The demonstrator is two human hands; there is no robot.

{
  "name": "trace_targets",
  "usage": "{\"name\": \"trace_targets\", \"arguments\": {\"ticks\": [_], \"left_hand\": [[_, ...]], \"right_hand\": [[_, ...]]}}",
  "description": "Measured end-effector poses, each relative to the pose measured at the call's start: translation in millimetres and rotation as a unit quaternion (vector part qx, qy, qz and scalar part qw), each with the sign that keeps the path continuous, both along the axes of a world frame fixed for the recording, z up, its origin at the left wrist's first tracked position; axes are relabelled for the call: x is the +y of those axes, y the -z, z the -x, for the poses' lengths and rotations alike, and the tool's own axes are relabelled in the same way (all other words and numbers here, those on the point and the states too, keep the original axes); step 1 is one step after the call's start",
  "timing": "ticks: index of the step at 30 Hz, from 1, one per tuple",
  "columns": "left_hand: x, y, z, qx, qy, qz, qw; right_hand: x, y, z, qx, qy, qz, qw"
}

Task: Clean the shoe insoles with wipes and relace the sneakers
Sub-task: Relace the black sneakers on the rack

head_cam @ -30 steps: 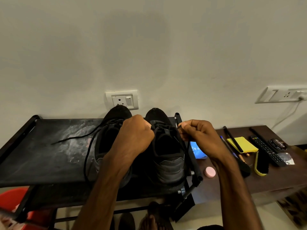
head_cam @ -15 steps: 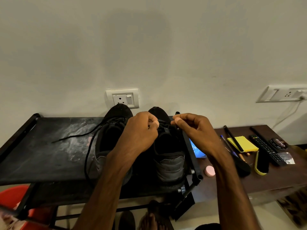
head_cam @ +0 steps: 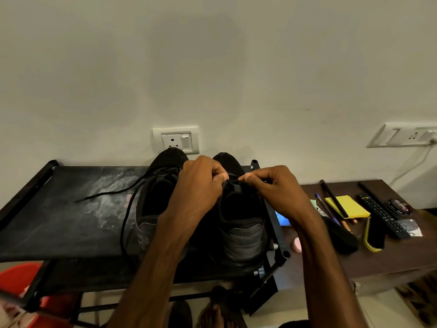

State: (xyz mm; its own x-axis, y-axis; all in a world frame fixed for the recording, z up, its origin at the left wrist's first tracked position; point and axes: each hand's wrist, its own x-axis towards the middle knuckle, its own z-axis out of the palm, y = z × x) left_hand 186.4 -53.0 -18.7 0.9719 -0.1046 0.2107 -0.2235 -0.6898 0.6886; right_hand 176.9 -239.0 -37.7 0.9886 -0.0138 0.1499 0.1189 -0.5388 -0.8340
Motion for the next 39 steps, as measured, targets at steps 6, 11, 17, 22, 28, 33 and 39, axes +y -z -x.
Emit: {"name": "trace_targets", "arguments": {"ticks": [6,11,17,22,28,33,39], "left_hand": [[5,-2,-1,0.005,0.038,-0.021,0.999],[9,-4,-2,-0.026,0.073,-0.032,0.996],[9,-3,-3,-0.037,0.094,-0.032,0.994],[9,-1,-5,-0.032,0.087,-0.040,0.995],[10,0,-6,-0.019,0.083,-0.049,0.995],[12,1,-6,-0.015,0.082,-0.038,0.996],[12,1,-7,-0.011,0.089,-0.031,0.996]], "right_hand": [[-10,-5,2,0.007,-0.053,-0.052,0.997],[-13,-5,1,0.016,-0.103,-0.037,0.994],[-7,0,-4,-0.002,-0.100,0.040,0.994],[-3,0,-5,-0.004,-0.092,0.079,0.993],[-1,1,-6,0.025,-0.072,0.086,0.993],[2,1,-5,0.044,-0.064,0.096,0.992],[0,11,-5,0.067,-0.030,-0.018,0.997]]}}
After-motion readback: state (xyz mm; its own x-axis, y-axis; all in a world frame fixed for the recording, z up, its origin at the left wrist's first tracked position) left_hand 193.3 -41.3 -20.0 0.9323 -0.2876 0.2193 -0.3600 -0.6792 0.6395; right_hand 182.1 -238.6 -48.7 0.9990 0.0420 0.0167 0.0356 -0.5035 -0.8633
